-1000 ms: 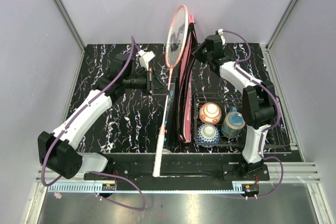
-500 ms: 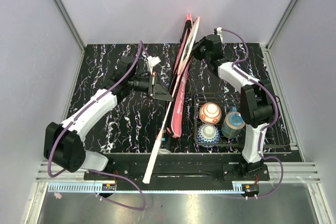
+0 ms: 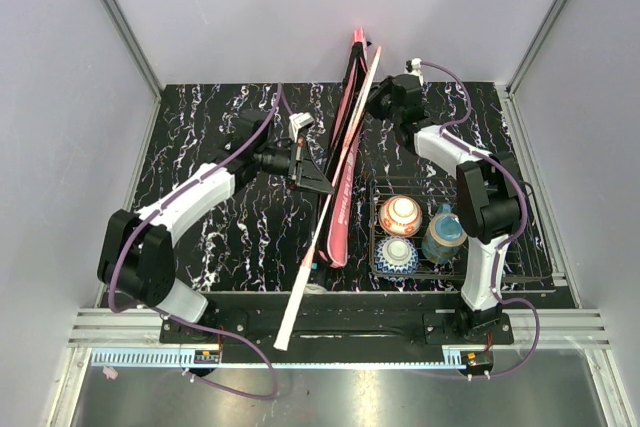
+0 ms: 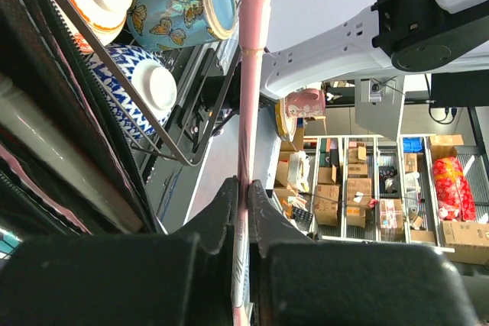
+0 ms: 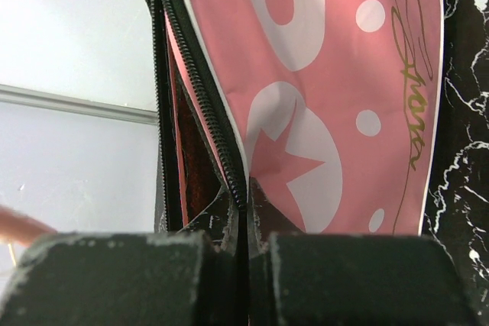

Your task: Pack up the badminton gear

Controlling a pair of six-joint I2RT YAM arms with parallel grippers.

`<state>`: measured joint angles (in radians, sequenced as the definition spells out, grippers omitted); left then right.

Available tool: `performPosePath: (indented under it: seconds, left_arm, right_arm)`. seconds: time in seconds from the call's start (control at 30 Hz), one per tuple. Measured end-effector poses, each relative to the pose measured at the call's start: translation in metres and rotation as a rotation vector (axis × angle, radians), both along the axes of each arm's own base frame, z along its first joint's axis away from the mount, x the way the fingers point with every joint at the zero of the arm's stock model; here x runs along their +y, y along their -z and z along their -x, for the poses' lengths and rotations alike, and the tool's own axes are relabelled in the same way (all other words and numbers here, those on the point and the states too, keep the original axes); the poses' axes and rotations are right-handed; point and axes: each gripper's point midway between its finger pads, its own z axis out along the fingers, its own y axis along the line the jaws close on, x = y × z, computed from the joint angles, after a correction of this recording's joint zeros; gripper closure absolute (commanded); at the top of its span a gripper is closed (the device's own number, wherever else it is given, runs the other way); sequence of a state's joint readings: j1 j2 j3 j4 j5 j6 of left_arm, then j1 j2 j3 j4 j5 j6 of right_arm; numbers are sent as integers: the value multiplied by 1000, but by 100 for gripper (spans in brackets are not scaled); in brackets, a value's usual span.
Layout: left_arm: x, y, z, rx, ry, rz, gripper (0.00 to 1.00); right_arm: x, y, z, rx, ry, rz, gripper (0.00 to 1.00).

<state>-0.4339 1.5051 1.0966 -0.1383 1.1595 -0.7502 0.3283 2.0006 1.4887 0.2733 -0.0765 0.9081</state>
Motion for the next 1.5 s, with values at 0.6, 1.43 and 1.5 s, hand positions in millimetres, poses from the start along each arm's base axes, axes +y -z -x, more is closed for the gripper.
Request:
performPosePath:
  seconds: [0.6, 1.43, 1.5]
  left_arm:
    - [4, 20, -8, 80, -36, -21, 100]
    - [-9, 43, -49, 351, -114, 196, 100]
    - [-9, 51, -51, 343, -129, 165, 100]
  right_arm:
    - [5, 7, 6, -44, -49, 9, 100]
    - [-8, 12, 21, -29, -28, -31, 100]
    - [-10, 11, 23, -24, -26, -27, 100]
